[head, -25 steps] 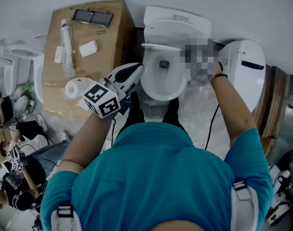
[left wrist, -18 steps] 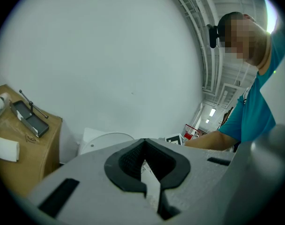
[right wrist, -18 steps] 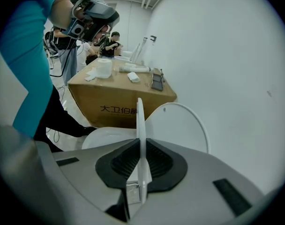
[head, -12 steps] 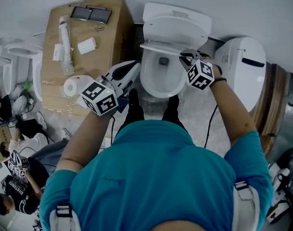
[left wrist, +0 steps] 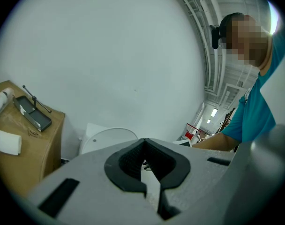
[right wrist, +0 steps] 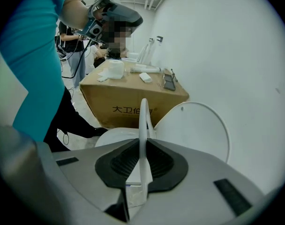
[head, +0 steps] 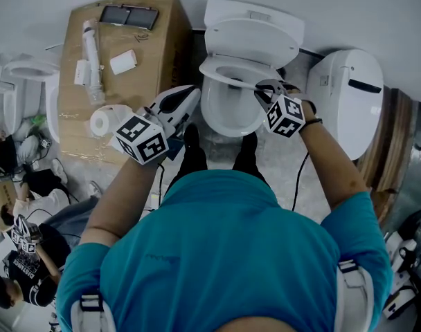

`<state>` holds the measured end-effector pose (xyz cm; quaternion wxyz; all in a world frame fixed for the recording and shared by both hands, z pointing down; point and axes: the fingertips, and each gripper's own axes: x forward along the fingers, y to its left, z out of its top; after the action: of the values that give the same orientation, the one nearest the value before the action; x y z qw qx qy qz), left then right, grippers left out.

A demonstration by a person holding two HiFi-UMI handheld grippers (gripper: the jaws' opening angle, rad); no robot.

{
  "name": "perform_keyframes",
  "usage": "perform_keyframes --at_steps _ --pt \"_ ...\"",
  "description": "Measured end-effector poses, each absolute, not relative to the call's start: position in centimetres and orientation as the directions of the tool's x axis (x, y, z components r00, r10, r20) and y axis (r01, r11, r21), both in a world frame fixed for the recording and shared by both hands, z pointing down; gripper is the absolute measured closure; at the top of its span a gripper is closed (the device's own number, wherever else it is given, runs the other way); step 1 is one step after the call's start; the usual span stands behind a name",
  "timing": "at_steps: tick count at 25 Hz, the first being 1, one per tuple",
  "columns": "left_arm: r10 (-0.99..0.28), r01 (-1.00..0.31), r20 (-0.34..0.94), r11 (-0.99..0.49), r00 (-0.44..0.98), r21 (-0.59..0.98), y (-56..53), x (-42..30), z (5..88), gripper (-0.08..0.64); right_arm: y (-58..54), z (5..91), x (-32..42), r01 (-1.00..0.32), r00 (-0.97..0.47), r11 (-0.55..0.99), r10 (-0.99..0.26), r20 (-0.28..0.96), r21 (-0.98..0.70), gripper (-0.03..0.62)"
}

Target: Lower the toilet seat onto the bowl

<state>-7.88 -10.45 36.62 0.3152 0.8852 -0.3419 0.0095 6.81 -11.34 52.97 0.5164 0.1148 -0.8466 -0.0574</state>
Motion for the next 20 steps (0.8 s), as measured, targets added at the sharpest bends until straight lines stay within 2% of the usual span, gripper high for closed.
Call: perform_keyframes --at_steps 20 --pt "-0.577 -0.604 0.256 -0.559 0.775 0.568 -9.6 -7.2 38.5 0.557 -6.1 55.6 6.0 -0.121 -0.463 0.984 -0.173 0.869 0.131 0.534"
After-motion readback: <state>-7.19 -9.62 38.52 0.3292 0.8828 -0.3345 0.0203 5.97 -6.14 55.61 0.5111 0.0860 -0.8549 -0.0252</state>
